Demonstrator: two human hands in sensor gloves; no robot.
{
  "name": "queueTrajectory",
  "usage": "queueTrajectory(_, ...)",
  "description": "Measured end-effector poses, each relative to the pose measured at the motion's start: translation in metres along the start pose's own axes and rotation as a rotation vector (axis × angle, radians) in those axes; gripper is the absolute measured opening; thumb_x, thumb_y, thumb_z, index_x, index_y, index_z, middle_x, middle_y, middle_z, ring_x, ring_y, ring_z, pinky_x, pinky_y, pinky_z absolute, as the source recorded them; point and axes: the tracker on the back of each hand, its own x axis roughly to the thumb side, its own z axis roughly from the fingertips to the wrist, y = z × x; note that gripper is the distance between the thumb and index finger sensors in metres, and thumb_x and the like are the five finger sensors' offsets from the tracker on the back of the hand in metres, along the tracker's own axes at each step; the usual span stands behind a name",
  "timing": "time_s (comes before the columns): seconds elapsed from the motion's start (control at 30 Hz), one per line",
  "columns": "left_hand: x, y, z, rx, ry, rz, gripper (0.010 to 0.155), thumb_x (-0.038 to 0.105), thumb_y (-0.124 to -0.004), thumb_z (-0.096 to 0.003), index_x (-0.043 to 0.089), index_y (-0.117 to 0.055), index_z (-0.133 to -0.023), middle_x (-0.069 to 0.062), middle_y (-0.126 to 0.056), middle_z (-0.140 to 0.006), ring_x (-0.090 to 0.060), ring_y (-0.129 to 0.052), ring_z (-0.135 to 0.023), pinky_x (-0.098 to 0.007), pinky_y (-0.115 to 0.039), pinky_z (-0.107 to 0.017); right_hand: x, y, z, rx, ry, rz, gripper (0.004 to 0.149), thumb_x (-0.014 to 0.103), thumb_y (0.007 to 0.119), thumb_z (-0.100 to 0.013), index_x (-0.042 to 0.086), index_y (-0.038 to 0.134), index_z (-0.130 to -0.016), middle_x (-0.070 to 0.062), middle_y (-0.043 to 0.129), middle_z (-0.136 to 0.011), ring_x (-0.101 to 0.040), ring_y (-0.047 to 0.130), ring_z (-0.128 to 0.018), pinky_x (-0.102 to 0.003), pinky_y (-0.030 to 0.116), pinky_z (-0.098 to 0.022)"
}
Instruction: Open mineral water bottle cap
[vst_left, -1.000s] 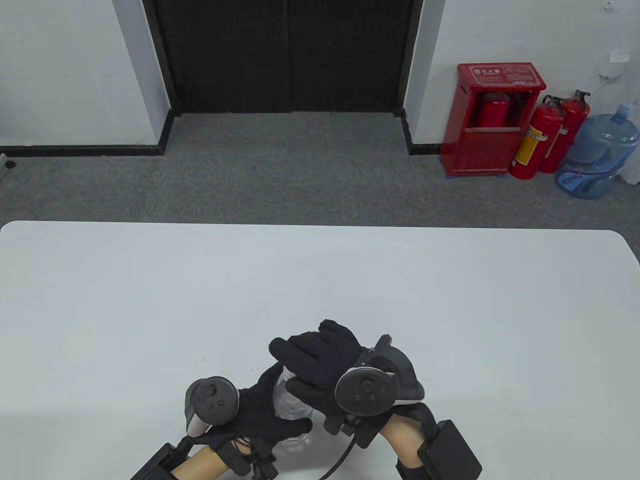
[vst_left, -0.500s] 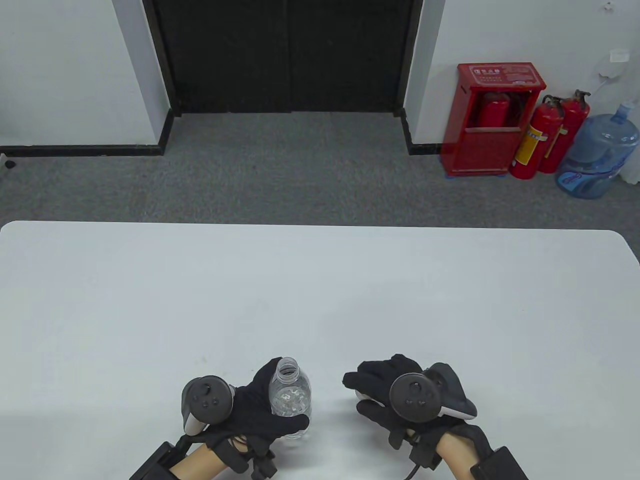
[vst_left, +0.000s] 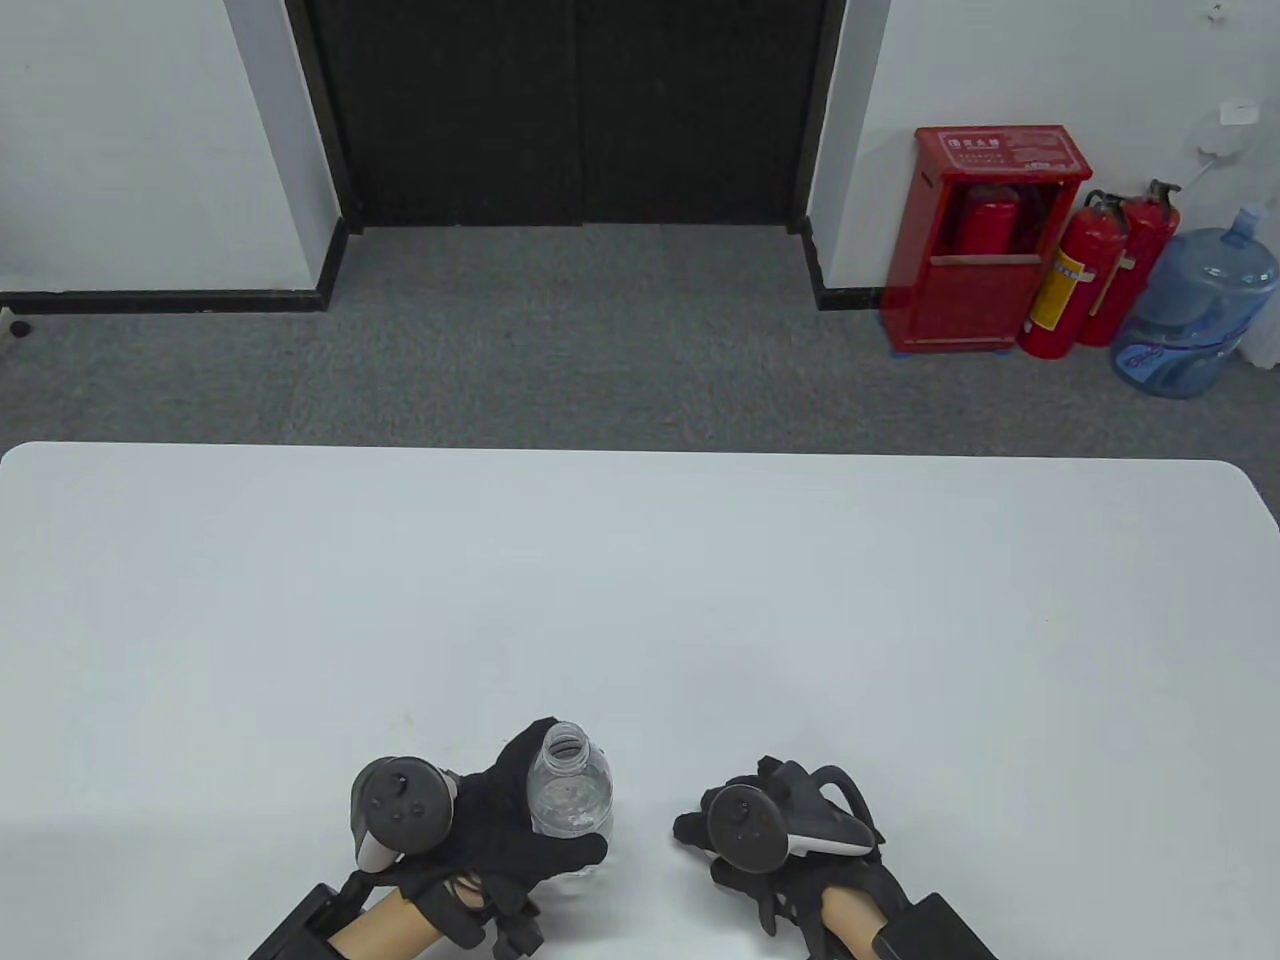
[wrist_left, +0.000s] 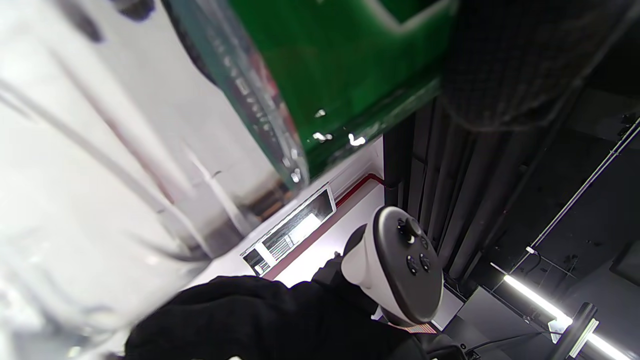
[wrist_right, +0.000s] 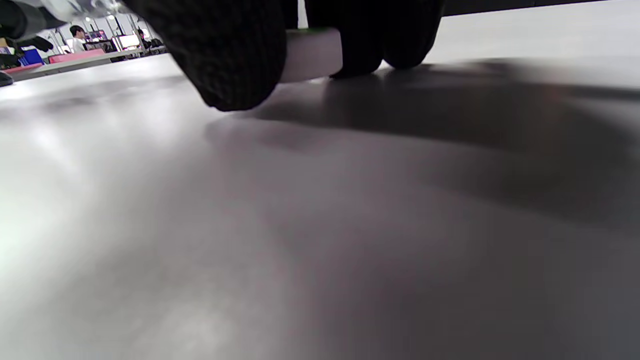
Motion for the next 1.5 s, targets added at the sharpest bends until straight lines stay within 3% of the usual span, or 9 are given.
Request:
queueTrajectory(0.37, -0.001, 0.0, 0.0, 0.001, 0.004, -0.007, 0.099, 0.062, -0.093, -0.0291, 0.024, -0.029, -0.095, -0.004, -0.058, -0.095, -0.031, -0.088, -0.087, -0.053, -0.076, -0.065, -0.002, -0.004, 0.007, -0.088, 0.001, -0.009, 0.066, 0.049, 0.079, -0.037, 0.038, 0.057, -0.098, -0.004, 0.062, -0.104, -0.038, 0.061, -0.093, -0.065, 0.037, -0.067)
queueTrajectory(0.6, 0.001, -0.001, -0.001, -0.005, 0.0, -0.002, 0.099, 0.063, -0.093, -0.0288, 0.024, -0.03, -0.095, -0.003, -0.058, -0.095, -0.031, -0.089, -0.087, -0.053, -0.077, -0.064, -0.015, -0.044, 0.039, -0.371, 0.042, -0.169, 0.068, 0.055, 0.071, -0.037, 0.043, 0.048, -0.1, -0.003, 0.044, -0.113, -0.039, 0.038, -0.102, -0.065, 0.019, -0.067)
queueTrajectory(0.77, 0.0, -0.001, -0.001, -0.009, 0.0, -0.003, 0.099, 0.063, -0.093, -0.0288, 0.024, -0.03, -0.095, -0.003, -0.058, -0.095, -0.031, -0.089, -0.087, -0.053, -0.077, -0.065, -0.026, -0.068, 0.064, -0.51, 0.057, -0.183, 0.07, 0.057, 0.069, -0.038, 0.044, 0.042, -0.101, -0.002, 0.031, -0.117, -0.037, 0.023, -0.105, -0.065, 0.015, -0.066)
queueTrajectory(1.27, 0.003, -0.009, 0.0, -0.044, 0.012, 0.014, 0.099, 0.061, -0.094, -0.0292, 0.024, -0.029, -0.095, -0.003, -0.056, -0.096, -0.031, -0.087, -0.089, -0.053, -0.075, -0.066, -0.023, -0.07, 0.064, -0.486, 0.062, -0.166, 0.071, 0.058, 0.069, -0.038, 0.045, 0.041, -0.102, -0.001, 0.027, -0.117, -0.036, 0.018, -0.105, -0.066, 0.013, -0.065)
queueTrajectory(1.5, 0.0, -0.014, -0.021, -0.078, 0.08, -0.022, 0.1, 0.061, -0.094, -0.0296, 0.025, -0.026, -0.094, -0.002, -0.054, -0.096, -0.03, -0.085, -0.09, -0.053, -0.072, -0.069, -0.023, -0.068, 0.064, -0.464, 0.066, -0.193, 0.07, 0.057, 0.069, -0.038, 0.044, 0.042, -0.102, -0.002, 0.029, -0.117, -0.036, 0.019, -0.105, -0.066, 0.013, -0.065)
